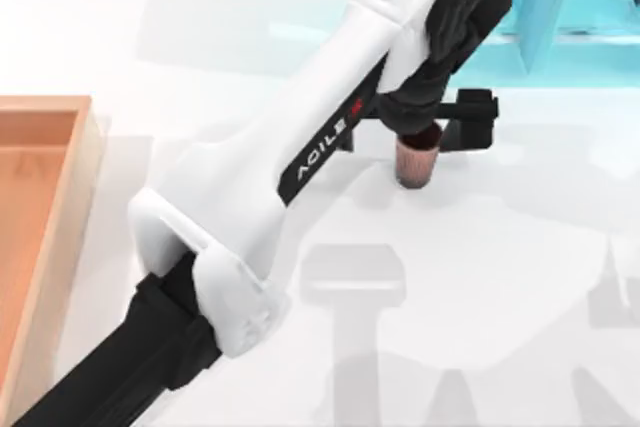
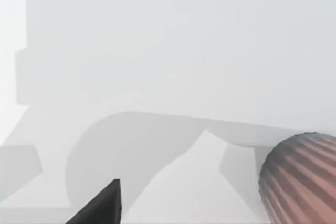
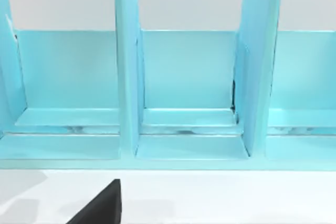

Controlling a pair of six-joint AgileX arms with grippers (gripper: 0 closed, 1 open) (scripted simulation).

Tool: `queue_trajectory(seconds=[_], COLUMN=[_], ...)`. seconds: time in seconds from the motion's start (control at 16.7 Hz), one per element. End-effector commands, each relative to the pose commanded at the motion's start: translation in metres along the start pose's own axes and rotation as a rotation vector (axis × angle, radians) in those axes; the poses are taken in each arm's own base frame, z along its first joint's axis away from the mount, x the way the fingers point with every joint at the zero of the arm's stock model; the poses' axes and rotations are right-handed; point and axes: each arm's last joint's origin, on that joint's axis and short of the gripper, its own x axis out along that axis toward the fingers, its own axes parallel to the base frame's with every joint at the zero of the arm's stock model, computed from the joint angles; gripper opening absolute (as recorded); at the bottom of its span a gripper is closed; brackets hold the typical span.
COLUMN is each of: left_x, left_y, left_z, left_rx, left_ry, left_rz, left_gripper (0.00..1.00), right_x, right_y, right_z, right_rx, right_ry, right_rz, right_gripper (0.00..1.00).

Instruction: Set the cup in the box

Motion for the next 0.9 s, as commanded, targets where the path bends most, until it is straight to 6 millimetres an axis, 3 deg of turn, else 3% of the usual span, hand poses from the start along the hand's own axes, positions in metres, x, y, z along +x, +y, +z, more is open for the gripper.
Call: queue_trajectory(seconds=[0.12,0.9], left_x=[0.0,0.0], left_y=[0.0,0.0], left_z=[0.0,0.0], left_rx=[0.0,0.0], left_ry=[0.0,0.0], left_rz=[0.0,0.0], left_gripper=[1.0,0.02], right_x=[0.0,0.0], right_y=[0.0,0.0], right_z=[0.0,0.0], right_rx=[0.0,0.0], right_ry=[0.0,0.0], right_rz=[0.0,0.0], right_gripper=[1.0,1.0])
